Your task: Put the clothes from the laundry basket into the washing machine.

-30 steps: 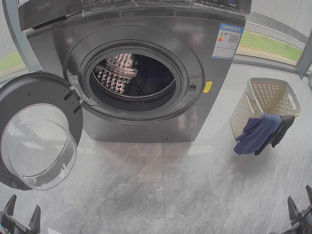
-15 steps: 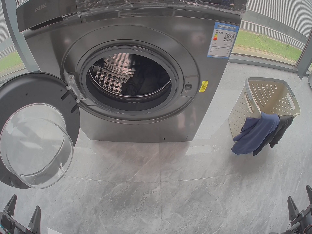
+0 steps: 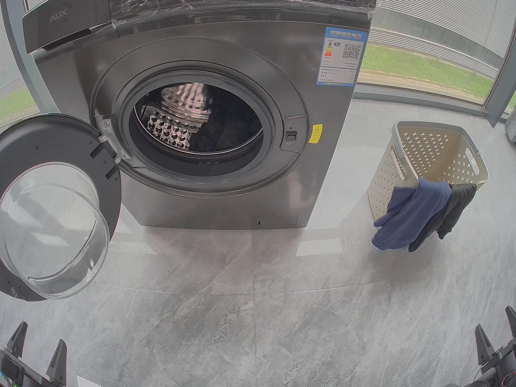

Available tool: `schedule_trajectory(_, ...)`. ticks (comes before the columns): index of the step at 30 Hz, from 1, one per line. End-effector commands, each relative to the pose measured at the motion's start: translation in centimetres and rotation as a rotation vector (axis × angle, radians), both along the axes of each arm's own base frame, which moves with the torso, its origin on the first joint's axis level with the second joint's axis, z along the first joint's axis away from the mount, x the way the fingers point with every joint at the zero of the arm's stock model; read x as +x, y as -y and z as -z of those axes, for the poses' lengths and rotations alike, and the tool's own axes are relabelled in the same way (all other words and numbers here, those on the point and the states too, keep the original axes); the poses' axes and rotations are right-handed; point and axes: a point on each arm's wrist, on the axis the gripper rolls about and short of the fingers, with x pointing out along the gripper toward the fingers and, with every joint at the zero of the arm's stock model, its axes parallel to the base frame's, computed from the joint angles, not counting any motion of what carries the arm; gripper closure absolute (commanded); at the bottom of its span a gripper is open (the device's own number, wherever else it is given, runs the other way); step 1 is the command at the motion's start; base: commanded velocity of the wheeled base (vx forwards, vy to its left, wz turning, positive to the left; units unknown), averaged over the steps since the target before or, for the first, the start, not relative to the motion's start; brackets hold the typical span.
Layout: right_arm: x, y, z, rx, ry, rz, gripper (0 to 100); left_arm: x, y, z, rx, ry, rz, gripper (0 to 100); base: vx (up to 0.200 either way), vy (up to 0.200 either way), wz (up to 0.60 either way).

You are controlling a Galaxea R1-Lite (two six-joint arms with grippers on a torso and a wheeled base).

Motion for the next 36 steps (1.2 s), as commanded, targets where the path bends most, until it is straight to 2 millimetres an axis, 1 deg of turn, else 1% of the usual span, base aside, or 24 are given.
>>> schedule_trajectory(1, -0.05, 0.0, 0.22, 0.0, 0.006, 0.0, 0, 0.06, 0.0, 0.5, -0.004, -0.008, -0.001, 0, 0.0, 0.0, 0.0)
schedule_trajectory(27, -0.05, 0.0, 0.22, 0.0, 0.006, 0.0, 0, 0.05, 0.0, 0.45, -0.004, -0.007, 0.005, 0, 0.0, 0.0, 0.0)
schedule_trajectory(33, -0.05, 0.0, 0.22, 0.0, 0.006, 0.0, 0, 0.05, -0.01, 0.5, 0.01, -0.007, 0.003, 0, 0.0, -0.2, 0.0)
schedule_trajectory(36, -0.05, 0.0, 0.22, 0.0, 0.006, 0.0, 0, 0.05, 0.0, 0.47, 0.005, -0.008, 0.008, 0, 0.0, 0.0, 0.0)
